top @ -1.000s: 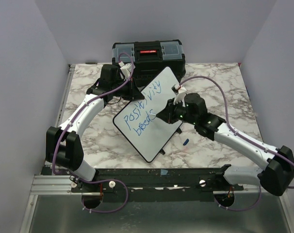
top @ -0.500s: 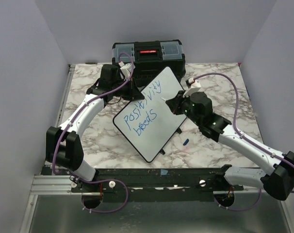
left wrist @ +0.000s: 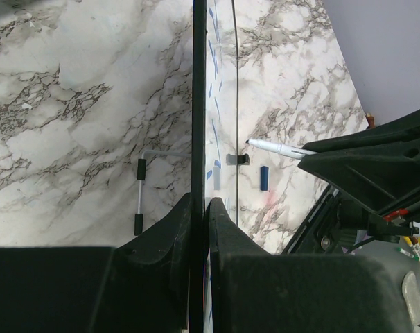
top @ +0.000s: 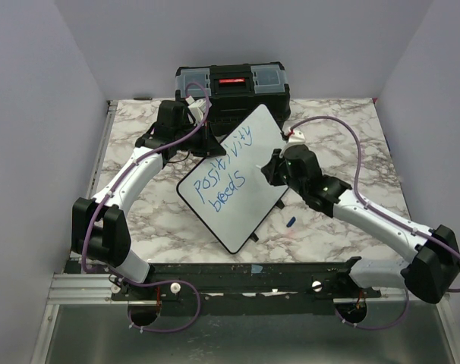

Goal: Write a sentence on the whiteboard

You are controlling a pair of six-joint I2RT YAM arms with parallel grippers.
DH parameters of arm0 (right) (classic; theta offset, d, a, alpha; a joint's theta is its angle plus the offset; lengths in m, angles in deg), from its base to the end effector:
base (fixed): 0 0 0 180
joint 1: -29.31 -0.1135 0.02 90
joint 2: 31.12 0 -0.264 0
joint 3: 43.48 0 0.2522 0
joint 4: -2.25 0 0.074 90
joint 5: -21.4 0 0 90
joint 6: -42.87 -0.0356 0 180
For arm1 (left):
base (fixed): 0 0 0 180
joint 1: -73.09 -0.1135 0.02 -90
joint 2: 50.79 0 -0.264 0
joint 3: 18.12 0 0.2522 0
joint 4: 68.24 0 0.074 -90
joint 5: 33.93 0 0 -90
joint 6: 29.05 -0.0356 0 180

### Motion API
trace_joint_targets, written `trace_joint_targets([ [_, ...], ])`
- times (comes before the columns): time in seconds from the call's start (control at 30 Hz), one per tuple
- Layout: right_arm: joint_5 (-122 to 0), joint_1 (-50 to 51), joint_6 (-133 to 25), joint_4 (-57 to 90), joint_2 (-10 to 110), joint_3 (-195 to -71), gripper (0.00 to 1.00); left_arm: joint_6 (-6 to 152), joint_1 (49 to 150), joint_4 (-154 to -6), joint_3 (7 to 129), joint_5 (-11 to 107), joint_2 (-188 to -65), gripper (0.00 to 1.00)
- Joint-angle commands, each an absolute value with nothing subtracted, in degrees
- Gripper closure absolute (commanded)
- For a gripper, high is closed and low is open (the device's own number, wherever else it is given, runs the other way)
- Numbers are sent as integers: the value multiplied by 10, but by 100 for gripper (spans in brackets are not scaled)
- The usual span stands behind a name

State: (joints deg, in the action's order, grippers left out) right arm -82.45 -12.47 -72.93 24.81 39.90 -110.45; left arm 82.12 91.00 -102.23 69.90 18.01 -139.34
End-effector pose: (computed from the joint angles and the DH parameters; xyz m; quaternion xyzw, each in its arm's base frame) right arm 0.2165 0.1820 0.2967 -0.0547 0.8453 0.2048 0.4905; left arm 0.3259 -0.1284 0.3173 0.1279 0.8407 -0.4191 0.3182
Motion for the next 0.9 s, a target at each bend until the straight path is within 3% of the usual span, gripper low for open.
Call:
trace_joint_targets([
  [0.0,-813,-125,-715,249,418,-1139,99,773,919,-1031,701,192,-1388,100],
  [0.87,-795,-125,-704,254,469,-1162,99,769,919,-1033,701,192,-1388,100],
])
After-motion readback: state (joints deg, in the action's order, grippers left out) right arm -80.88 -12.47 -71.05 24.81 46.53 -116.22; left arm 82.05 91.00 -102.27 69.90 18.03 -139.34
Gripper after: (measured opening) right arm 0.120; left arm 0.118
